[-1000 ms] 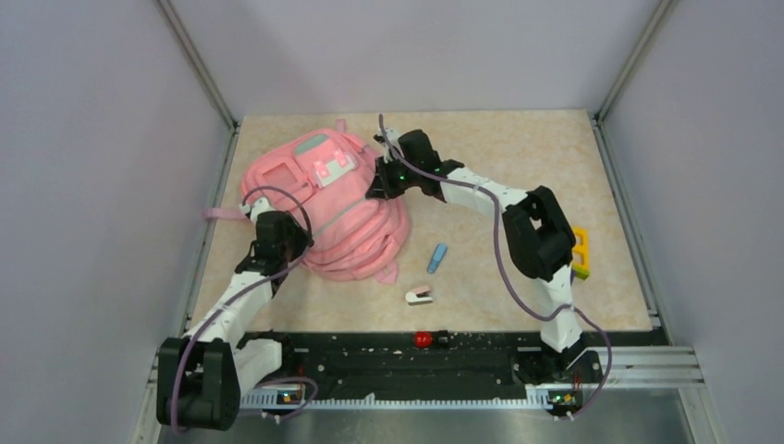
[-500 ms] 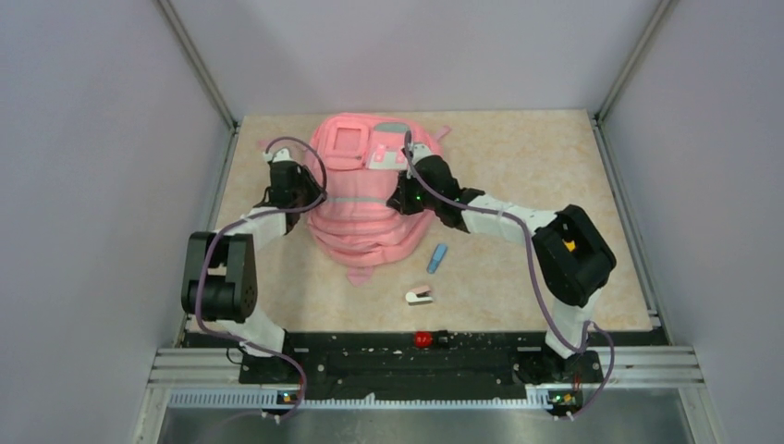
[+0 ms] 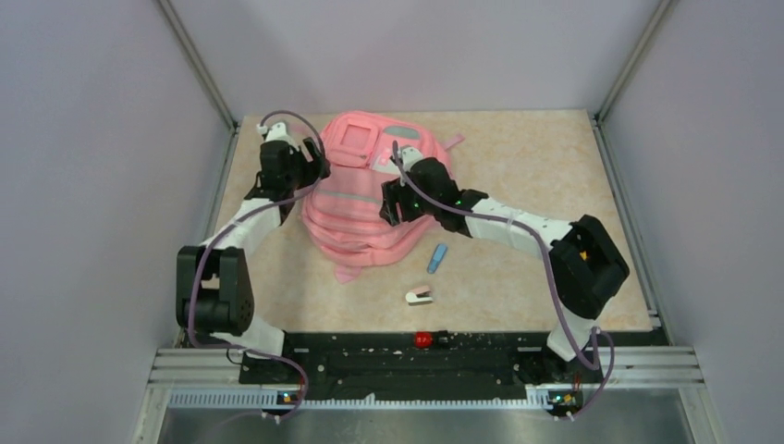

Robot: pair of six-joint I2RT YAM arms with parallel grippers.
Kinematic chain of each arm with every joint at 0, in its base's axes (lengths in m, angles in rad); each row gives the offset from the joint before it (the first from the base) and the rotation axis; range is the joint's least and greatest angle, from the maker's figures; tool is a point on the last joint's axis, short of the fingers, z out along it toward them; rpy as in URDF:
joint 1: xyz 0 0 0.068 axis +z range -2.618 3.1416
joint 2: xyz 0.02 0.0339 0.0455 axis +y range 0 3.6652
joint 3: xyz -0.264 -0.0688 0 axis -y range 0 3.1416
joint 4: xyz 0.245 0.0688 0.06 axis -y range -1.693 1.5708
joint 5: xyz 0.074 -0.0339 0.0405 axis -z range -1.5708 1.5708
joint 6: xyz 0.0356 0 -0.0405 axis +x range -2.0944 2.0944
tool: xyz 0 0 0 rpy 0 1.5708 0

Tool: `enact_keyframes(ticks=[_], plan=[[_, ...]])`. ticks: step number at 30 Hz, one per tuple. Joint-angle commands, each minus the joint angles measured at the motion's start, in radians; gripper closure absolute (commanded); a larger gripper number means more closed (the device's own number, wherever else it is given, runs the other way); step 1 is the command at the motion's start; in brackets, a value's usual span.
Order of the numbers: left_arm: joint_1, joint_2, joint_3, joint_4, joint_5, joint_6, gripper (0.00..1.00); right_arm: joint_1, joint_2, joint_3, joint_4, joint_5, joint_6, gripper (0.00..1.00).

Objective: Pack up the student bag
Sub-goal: Unzip the student bag at the center of the board.

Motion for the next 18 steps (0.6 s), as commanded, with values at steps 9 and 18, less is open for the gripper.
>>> enact_keyframes(ticks=[9,18], plan=[[-0.005,-0.457,-0.382,0.021,0.067,-0.224,0.18,-0.159,-0.050,-0.004,0.079,-0.293,-0.381,0.29],[-0.005,-0.500,-0.452,0.059,0.132,-0.292,0.23,-0.159,-0.015,-0.050,0.128,-0.415,-0.575,0.29]])
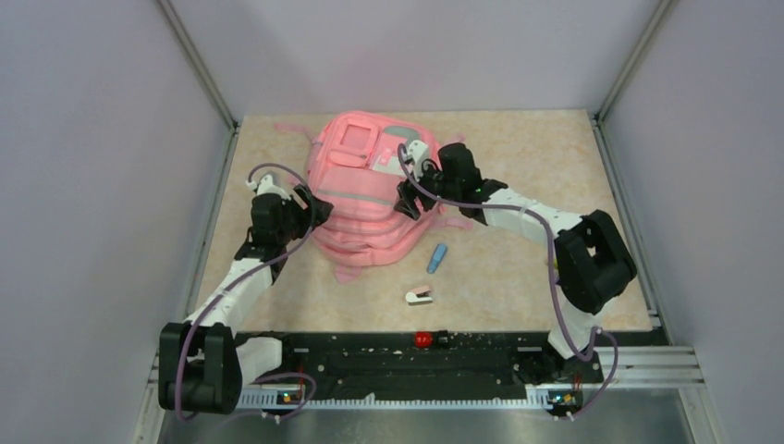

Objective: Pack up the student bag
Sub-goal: Unzip the student bag at the center of the board.

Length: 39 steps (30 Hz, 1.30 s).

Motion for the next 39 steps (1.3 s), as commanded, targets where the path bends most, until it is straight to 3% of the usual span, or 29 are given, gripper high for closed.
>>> enact_keyframes(ticks=[1,9,14,19,23,28,33,36,39], plan=[[-0.004,-0.021,0.008,0.069,0.036,-0.038,0.24,0.004,0.012,-0.031,0.065,-0.073,-0.129,0.29],[-0.002,0.025,0.041,0.064,-0.071,0.000,0.24,0.004,0.066,0.009,0.020,-0.077,-0.162,0.30],[0.008,0.061,0.093,0.033,-0.199,0.098,0.18,0.004,0.119,0.080,-0.069,-0.067,-0.169,0.39],[0.050,0.177,0.153,0.053,-0.175,0.130,0.13,0.004,0.130,0.082,-0.065,-0.071,-0.131,0.69],[0.082,0.286,0.219,0.098,-0.120,0.156,0.13,0.004,0.130,0.084,-0.080,-0.071,-0.093,0.99],[0.108,0.388,0.268,0.190,0.029,0.192,0.14,0.004,0.135,0.066,-0.084,-0.054,-0.064,1.00],[0.108,0.472,0.324,0.184,0.142,0.230,0.18,0.004,0.140,0.069,-0.098,-0.037,-0.043,1.00],[0.108,0.511,0.326,0.210,0.191,0.210,0.28,0.004,0.131,0.069,-0.105,-0.016,0.002,1.00],[0.107,0.530,0.311,0.247,0.228,0.184,0.49,0.006,0.116,0.069,-0.135,-0.016,0.045,1.00]])
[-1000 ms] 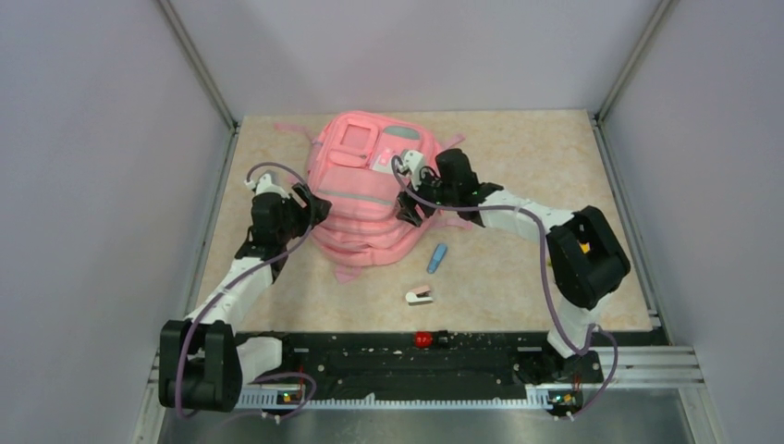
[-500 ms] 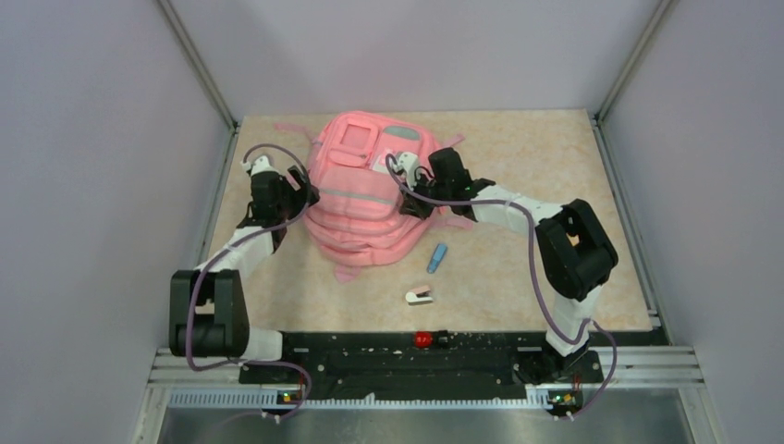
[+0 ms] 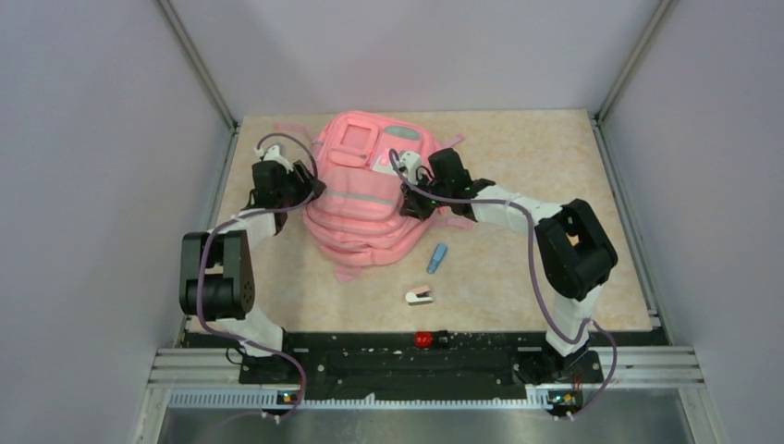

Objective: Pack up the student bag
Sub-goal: Unzip the student bag at the center of the board.

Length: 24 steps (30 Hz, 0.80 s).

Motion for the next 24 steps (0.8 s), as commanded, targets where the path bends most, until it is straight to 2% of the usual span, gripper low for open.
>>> enact_keyframes(ticks=[1,5,6,11,17,24], plan=[[0.000,0.027,0.005,0.116,0.115,-0.019,0.59,0.006,-0.014,0.019,-0.042,0.032,0.081,1.00],[-0.002,0.021,-0.037,0.172,0.138,-0.053,0.94,0.030,-0.043,-0.019,-0.033,0.071,0.155,1.00],[-0.002,0.015,-0.043,0.180,0.137,-0.063,1.00,0.044,-0.048,-0.024,-0.037,0.094,0.171,1.00],[-0.010,-0.035,-0.115,0.255,0.096,-0.134,1.00,0.143,-0.062,-0.034,-0.105,0.253,0.266,1.00],[-0.035,-0.102,-0.180,0.300,-0.032,-0.195,1.00,0.217,-0.077,-0.051,-0.090,0.236,0.461,1.00],[-0.081,-0.181,-0.225,0.303,-0.167,-0.205,1.00,0.318,-0.109,-0.037,-0.083,0.283,0.509,1.00]])
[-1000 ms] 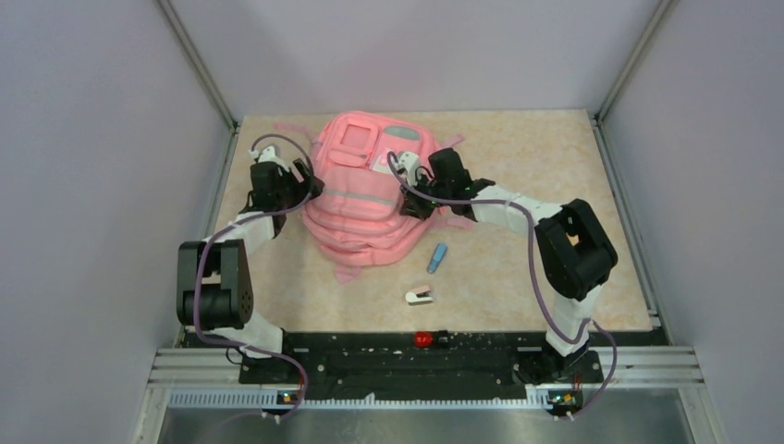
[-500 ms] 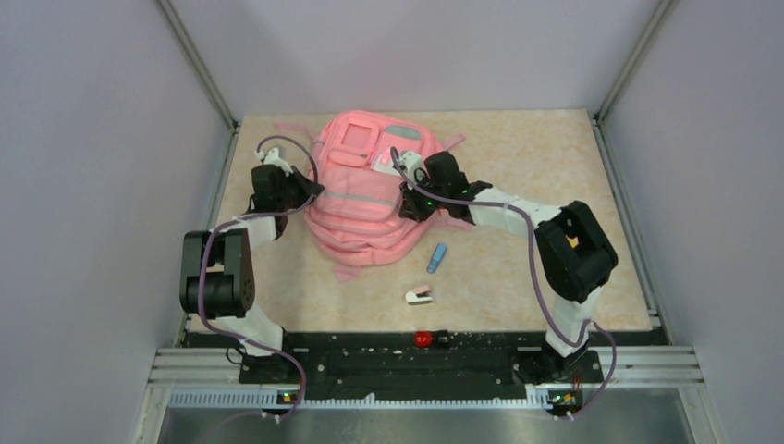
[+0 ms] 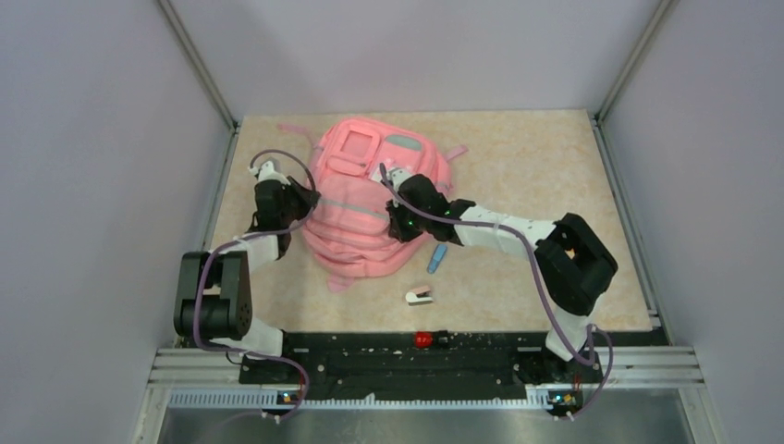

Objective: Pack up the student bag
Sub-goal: Unzip the student bag at the center of the board.

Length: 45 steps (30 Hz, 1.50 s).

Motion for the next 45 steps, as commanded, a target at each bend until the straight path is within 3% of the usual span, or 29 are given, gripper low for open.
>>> enact_keyframes(ticks=[1,9,15,23,27,35,40,45], plan=[[-0.053,-0.085,-0.020,0.082,-0.105,-0.070,1.00,0.123,-0.050,0.011,-0.019,-0.051,0.080,1.00],[-0.053,-0.123,-0.016,0.021,-0.243,-0.041,1.00,0.189,-0.119,-0.062,0.019,0.020,0.105,1.00],[-0.053,-0.150,-0.018,-0.027,-0.325,0.001,1.00,0.175,-0.180,-0.083,-0.068,0.214,0.053,1.00],[-0.054,-0.198,-0.041,-0.041,-0.381,-0.001,1.00,0.089,-0.221,-0.108,-0.072,0.192,0.045,1.00],[-0.068,-0.216,-0.065,-0.025,-0.441,-0.048,1.00,0.099,-0.190,-0.084,-0.042,0.107,0.090,1.00],[-0.157,-0.237,-0.086,0.013,-0.604,-0.110,1.00,0.240,-0.083,-0.001,0.044,0.056,0.150,1.00],[-0.231,-0.244,-0.097,0.028,-0.691,-0.115,1.00,0.252,0.030,0.142,0.021,0.110,0.105,1.00],[-0.246,-0.286,-0.169,0.061,-0.686,-0.110,1.00,0.202,0.114,0.218,0.046,0.180,0.063,1.00]])
